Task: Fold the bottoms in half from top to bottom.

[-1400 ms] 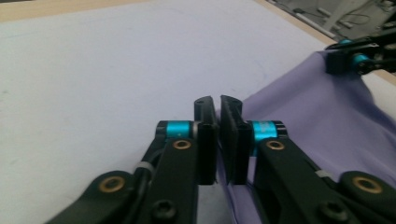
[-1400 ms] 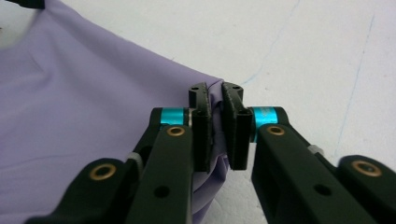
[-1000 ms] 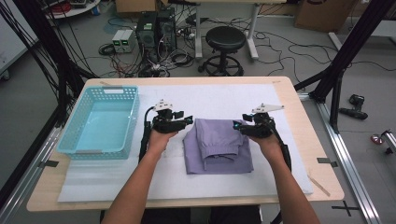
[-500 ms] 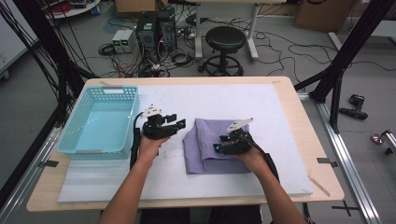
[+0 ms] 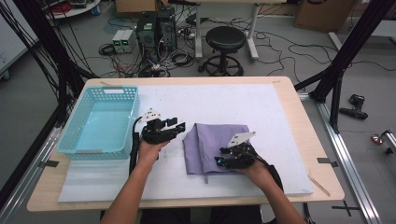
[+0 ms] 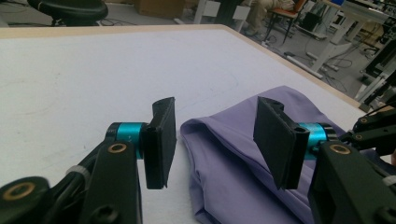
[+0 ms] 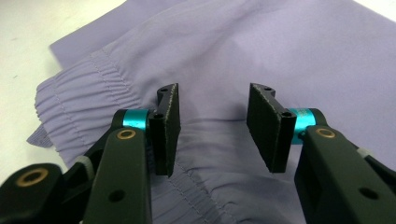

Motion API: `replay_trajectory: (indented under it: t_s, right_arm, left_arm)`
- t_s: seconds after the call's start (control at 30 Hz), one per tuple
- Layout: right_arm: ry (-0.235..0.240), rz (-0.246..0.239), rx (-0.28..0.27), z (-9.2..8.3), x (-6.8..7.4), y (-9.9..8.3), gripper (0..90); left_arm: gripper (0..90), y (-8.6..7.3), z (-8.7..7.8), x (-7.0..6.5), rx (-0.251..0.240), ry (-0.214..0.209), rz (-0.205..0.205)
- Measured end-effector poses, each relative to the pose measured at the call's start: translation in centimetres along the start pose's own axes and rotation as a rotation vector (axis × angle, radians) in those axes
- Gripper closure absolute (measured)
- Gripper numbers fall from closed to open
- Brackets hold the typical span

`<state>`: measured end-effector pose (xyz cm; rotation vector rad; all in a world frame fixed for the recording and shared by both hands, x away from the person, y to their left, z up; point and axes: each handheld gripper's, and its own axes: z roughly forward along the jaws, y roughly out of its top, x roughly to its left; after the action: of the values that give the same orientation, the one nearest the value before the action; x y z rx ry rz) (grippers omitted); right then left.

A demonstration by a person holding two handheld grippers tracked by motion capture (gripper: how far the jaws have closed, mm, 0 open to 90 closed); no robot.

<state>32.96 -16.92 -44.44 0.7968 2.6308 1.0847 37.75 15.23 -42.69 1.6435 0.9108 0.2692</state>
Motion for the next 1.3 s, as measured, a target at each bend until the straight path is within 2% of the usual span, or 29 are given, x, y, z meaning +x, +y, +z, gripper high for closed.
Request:
replay_trajectory:
  t_s: [0.1, 0.17, 0.2, 0.27, 0.33, 0.4, 0.5, 0.57, 0.6, 0.67, 0.87, 0.9, 0.97, 1.03, 1.07, 1.13, 1.23, 1.3]
  right_arm:
    - [0.013, 0.005, -0.004, -0.3, 0.2, -0.3, 54.7]
    - [0.033, 0.025, -0.022, -0.6, 0.1, -0.3, 51.5]
    - [0.043, 0.049, -0.061, -1.1, -0.2, -0.4, 49.5]
    - [0.043, 0.118, -0.164, -2.3, -0.8, -0.7, 47.8]
    - [0.012, 0.149, -0.237, -3.8, -1.4, -1.2, 48.5]
    - [-0.036, 0.154, -0.252, -4.9, -1.9, -1.6, 48.5]
    - [-0.079, 0.154, -0.245, -5.9, -2.4, -2.5, 48.3]
    - [-0.097, 0.162, -0.235, -6.2, -2.6, -3.2, 48.3]
    - [-0.103, 0.165, -0.232, -6.3, -2.7, -3.5, 48.3]
    - [-0.113, 0.172, -0.225, -6.4, -2.8, -3.8, 48.3]
    - [-0.127, 0.19, -0.24, -7.1, -3.2, -4.5, 48.3]
    - [-0.132, 0.192, -0.242, -7.2, -3.3, -4.6, 48.3]
    - [-0.141, 0.208, -0.242, -7.3, -3.6, -4.8, 48.5]
    - [-0.152, 0.221, -0.235, -7.2, -3.9, -5.0, 49.1]
    - [-0.161, 0.232, -0.229, -7.2, -4.0, -5.1, 49.8]
    - [-0.179, 0.251, -0.22, -7.0, -4.3, -5.0, 53.3]
    - [-0.178, 0.266, -0.197, -6.6, -4.7, -4.7, 68.0]
    - [-0.166, 0.248, -0.174, -6.0, -5.0, -4.3, 78.2]
  left_arm:
    - [55.6, -0.1, 0.4, -0.3, 0.009, -0.028, 0.003]
    - [67.2, -0.3, 0.8, -0.6, 0.024, -0.044, 0.021]
    - [72.5, -0.3, 1.0, -0.7, 0.029, -0.054, 0.023]
    - [77.4, -0.4, 1.5, -0.9, 0.035, -0.067, 0.028]
    - [77.4, -0.3, 2.3, -1.0, 0.053, -0.069, 0.028]
    - [77.2, -0.2, 3.3, -1.2, 0.076, -0.065, 0.035]
    - [77.2, 0.1, 5.4, -1.7, 0.13, -0.066, 0.052]
    - [77.2, 0.3, 6.7, -2.1, 0.183, -0.053, 0.07]
    - [77.2, 0.3, 7.1, -2.2, 0.194, -0.053, 0.078]
    - [77.8, 0.2, 8.3, -2.5, 0.236, -0.027, 0.086]
    - [81.6, -0.6, 9.5, -1.6, 0.343, 0.096, 0.069]
    - [81.5, -0.7, 9.5, -1.3, 0.338, 0.099, 0.056]
    - [80.6, -0.6, 9.4, -1.2, 0.333, 0.127, 0.066]
    - [74.6, -0.5, 9.1, -1.0, 0.314, 0.141, 0.039]
    - [70.4, -0.5, 8.9, -0.9, 0.292, 0.137, 0.038]
    - [68.2, -0.4, 8.3, -0.8, 0.248, 0.137, 0.037]
    - [64.5, -0.2, 6.9, -0.7, 0.155, 0.108, 0.016]
    - [62.5, -0.2, 6.1, -0.6, 0.121, 0.092, 0.01]
